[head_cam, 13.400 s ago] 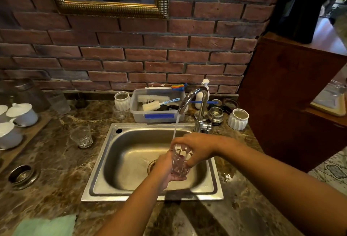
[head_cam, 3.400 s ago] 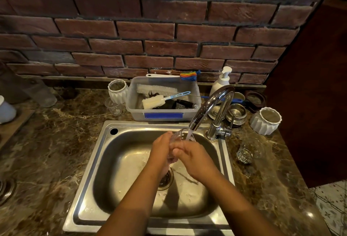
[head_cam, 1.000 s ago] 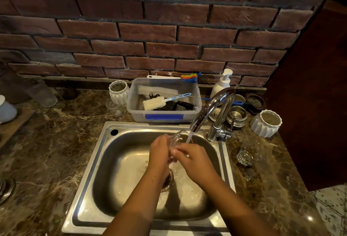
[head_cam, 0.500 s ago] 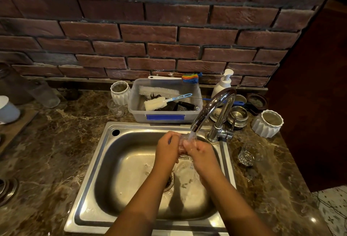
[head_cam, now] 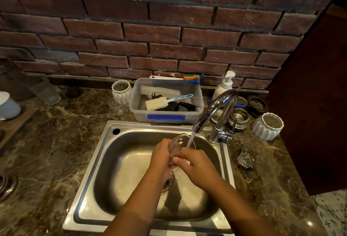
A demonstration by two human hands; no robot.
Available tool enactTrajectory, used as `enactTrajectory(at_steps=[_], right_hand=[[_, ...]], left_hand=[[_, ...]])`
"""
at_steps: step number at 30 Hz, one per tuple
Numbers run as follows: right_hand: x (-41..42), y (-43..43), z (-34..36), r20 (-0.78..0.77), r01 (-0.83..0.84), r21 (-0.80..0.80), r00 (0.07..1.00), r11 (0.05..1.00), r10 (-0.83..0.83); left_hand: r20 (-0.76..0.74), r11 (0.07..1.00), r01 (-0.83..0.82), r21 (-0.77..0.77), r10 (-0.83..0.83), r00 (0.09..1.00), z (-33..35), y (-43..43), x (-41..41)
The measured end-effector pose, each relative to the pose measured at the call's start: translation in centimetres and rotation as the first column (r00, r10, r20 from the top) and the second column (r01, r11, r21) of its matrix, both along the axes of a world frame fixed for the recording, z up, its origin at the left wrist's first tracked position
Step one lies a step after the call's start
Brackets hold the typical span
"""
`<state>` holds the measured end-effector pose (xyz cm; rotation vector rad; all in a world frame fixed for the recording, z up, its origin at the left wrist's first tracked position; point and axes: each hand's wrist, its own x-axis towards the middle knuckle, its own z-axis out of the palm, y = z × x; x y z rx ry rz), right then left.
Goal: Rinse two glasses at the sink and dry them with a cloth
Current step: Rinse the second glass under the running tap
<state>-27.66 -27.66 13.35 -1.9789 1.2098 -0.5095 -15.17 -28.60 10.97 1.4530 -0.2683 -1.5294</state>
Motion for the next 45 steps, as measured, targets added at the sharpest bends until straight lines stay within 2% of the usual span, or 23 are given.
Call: enactTrajectory(at_steps=[3, 5, 7, 8, 9, 11, 13, 15, 18, 20, 23, 25, 27, 29, 31, 33, 35, 36, 38, 39, 40, 42, 45], right_hand=[[1.1, 0.2, 0.1, 0.314, 0.198, 0.303, 0.903, 0.932, -0.294], [1.4, 0.1, 0.3, 0.434, 0.257, 0.600, 0.691, 0.758, -0.578], [1.4, 0.3, 0.4, 0.492, 0.051, 0.827, 0.417, 0.560, -0.764], [1.3, 0.4, 0.4, 0.494, -0.033, 0.857, 0.341, 0.515, -0.800], [1.2, 0.6, 0.4, 0.496, -0.071, 0.862, 0.317, 0.502, -0.808], [1.1, 0.7, -0.3, 0.500, -0.010, 0.844, 0.380, 0.537, -0.778], [1.0, 0.5, -0.5, 0.475, 0.179, 0.733, 0.555, 0.656, -0.683], [0.8, 0.2, -0.1, 0.404, 0.293, 0.477, 0.764, 0.829, -0.503], [0.3, -0.2, 1.3, 0.224, 0.164, 0.143, 0.955, 0.976, -0.193], [-0.2, -0.5, 2.5, 0.010, 0.001, -0.023, 1.000, 1.000, -0.001], [-0.6, -0.8, 3.9, -0.378, -0.291, -0.206, 0.904, 0.934, 0.199], [-0.5, -0.8, 4.0, -0.435, -0.337, -0.205, 0.872, 0.919, 0.223], [-0.4, -0.8, 3.3, -0.375, -0.274, -0.168, 0.906, 0.947, 0.196], [-0.3, -0.7, 2.3, -0.282, -0.141, -0.079, 0.953, 0.987, 0.114], [0.0, -0.3, 1.2, -0.106, 0.017, 0.030, 0.994, 0.999, -0.014], [0.8, 0.4, 0.9, 0.134, 0.150, 0.198, 0.975, 0.969, -0.178], [1.4, 0.9, 0.8, 0.303, 0.258, 0.412, 0.866, 0.874, -0.398], [1.6, 1.0, 0.7, 0.353, 0.276, 0.551, 0.778, 0.787, -0.520], [1.7, 0.9, 0.8, 0.427, 0.144, 0.794, 0.559, 0.590, -0.711], [1.6, 0.9, 0.7, 0.450, 0.059, 0.842, 0.474, 0.537, -0.757], [1.5, 0.9, 0.7, 0.470, 0.008, 0.850, 0.438, 0.526, -0.766], [1.4, 1.0, 0.4, 0.499, 0.051, 0.796, 0.507, 0.603, -0.702], [0.9, 0.8, 0.5, 0.435, 0.217, 0.439, 0.798, 0.872, -0.417]], left_hand=[[0.427, 0.966, 0.082, -0.243, 0.030, 0.904, 1.1, -0.3, -0.2], [0.622, 0.904, 0.207, -0.374, 0.079, 0.779, 1.3, -0.1, -0.2], [0.762, 0.845, 0.347, -0.407, 0.106, 0.638, 1.2, 0.1, -0.2], [0.807, 0.828, 0.398, -0.396, 0.107, 0.580, 1.1, 0.1, -0.2], [0.826, 0.820, 0.422, -0.386, 0.103, 0.554, 0.9, 0.0, -0.1], [0.795, 0.830, 0.406, -0.382, 0.071, 0.603, 0.4, 0.1, 0.1], [0.671, 0.866, 0.335, -0.372, 0.001, 0.741, 0.2, 0.2, 0.0], [0.515, 0.913, 0.237, -0.331, -0.036, 0.856, 0.4, 0.2, -0.2], [0.259, 0.980, 0.091, -0.179, -0.042, 0.965, 1.5, -0.3, -0.4], [0.038, 0.996, 0.079, -0.045, -0.077, 0.996, 1.8, -0.3, -0.1], [-0.387, 0.988, 0.148, 0.049, -0.118, 0.914, 1.9, 0.4, 0.6], [-0.478, 0.981, 0.172, 0.091, -0.109, 0.871, 1.4, 0.7, 0.7], [-0.419, 0.979, 0.161, 0.121, -0.097, 0.903, 1.2, 0.8, 0.3], [-0.277, 0.989, 0.060, 0.132, -0.022, 0.961, 1.0, 0.7, -0.3], [-0.081, 0.996, -0.051, 0.070, 0.057, 0.995, 1.2, 0.4, -0.7], [0.174, 0.996, -0.053, -0.065, 0.064, 0.983, 1.5, 0.1, -0.7], [0.413, 0.977, 0.023, -0.213, 0.069, 0.908, 1.7, 0.1, -0.7], [0.501, 0.960, 0.073, -0.272, 0.076, 0.862, 1.8, 0.2, -0.8], [0.646, 0.922, 0.174, -0.345, 0.099, 0.757, 1.8, 0.4, -0.9], [0.698, 0.907, 0.217, -0.361, 0.109, 0.708, 1.6, 0.5, -0.9], [0.722, 0.896, 0.244, -0.372, 0.114, 0.682, 1.5, 0.5, -0.8], [0.689, 0.891, 0.255, -0.377, 0.086, 0.720, 1.2, 0.5, -0.6], [0.485, 0.938, 0.176, -0.298, -0.009, 0.874, 1.5, 0.4, -0.6]])
